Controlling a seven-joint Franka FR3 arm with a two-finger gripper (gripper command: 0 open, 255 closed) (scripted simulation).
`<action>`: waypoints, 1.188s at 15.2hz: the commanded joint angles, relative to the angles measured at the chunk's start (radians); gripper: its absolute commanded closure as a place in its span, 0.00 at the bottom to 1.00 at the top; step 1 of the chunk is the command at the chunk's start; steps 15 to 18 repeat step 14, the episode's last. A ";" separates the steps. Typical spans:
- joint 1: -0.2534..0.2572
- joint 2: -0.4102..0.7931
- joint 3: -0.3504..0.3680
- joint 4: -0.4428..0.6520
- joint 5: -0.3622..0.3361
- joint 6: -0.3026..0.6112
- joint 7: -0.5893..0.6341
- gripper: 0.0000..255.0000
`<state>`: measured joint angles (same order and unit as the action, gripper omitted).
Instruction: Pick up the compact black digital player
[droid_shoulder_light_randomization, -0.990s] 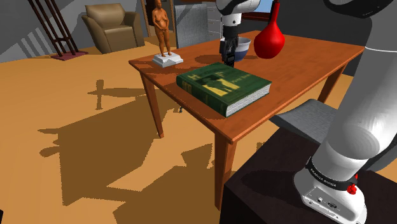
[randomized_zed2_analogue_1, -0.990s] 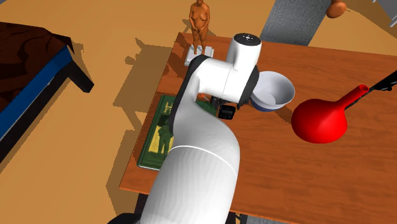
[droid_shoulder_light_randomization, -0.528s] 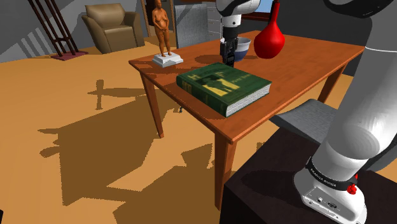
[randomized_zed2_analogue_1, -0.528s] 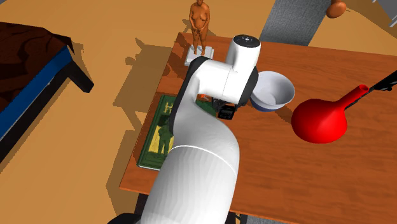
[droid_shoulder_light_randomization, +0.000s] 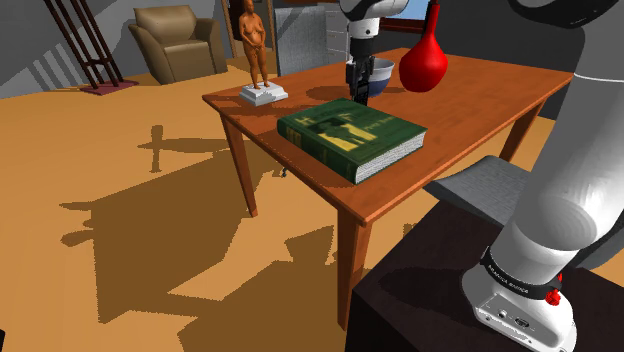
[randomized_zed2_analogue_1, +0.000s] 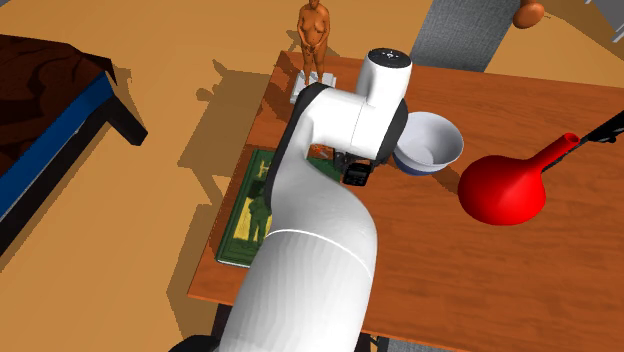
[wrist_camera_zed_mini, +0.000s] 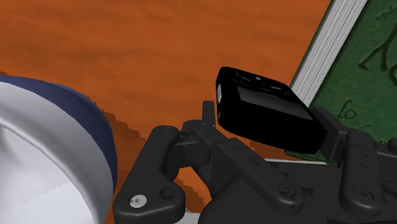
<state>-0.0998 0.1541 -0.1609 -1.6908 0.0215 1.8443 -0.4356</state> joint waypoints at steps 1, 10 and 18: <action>-0.001 -0.003 -0.001 0.021 -0.001 -0.024 -0.001 1.00; -0.003 0.001 -0.002 0.147 0.000 -0.146 -0.002 1.00; -0.004 0.005 -0.002 0.181 0.000 -0.176 -0.002 1.00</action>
